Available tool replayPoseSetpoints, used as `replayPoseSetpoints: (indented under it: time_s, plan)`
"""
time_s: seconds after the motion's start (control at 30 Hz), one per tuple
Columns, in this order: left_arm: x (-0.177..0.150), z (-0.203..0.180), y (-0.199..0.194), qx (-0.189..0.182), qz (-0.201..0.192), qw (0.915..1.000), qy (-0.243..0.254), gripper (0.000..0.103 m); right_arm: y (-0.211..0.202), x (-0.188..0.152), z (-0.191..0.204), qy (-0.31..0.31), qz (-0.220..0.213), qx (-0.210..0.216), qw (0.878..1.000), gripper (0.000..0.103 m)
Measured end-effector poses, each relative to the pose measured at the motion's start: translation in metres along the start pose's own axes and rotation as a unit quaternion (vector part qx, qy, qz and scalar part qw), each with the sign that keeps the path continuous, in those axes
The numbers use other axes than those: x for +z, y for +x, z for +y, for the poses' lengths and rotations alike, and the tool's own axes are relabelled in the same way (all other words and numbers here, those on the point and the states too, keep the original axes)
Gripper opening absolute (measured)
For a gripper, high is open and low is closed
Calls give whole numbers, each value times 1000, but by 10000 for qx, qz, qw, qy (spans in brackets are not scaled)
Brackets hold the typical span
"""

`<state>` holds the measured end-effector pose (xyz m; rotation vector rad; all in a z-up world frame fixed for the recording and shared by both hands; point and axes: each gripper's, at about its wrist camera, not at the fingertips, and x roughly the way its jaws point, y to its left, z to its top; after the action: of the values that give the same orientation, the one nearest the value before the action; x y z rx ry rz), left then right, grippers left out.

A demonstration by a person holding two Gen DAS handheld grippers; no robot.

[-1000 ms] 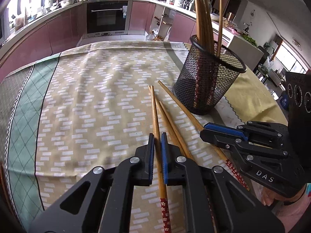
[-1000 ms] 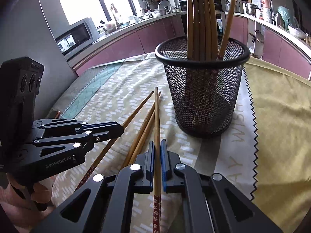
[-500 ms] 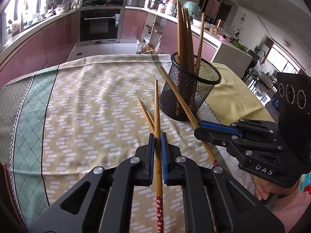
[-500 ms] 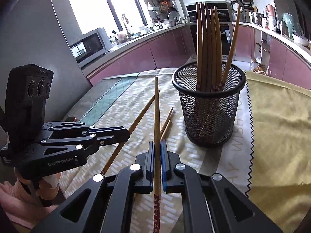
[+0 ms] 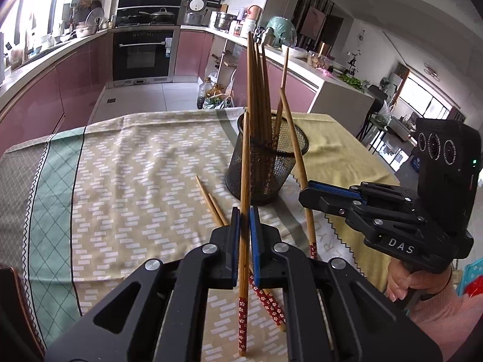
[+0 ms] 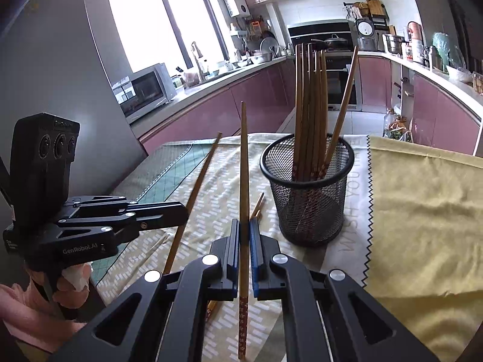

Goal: Organize utensils

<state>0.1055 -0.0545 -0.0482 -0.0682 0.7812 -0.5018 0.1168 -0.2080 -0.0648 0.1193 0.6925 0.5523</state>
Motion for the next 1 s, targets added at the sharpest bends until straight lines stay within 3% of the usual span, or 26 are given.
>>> replayPoseSetpoints:
  time_s: [0.77, 1.0]
  plan:
    - [19, -10, -46, -385, -491, 9980, 97, 4, -35, 19, -9, -13, -572, -25, 9984, 6]
    - [17, -4, -24, -119, -275, 9995, 110, 4, -33, 19, -11, 3, -570, -12, 9984, 6]
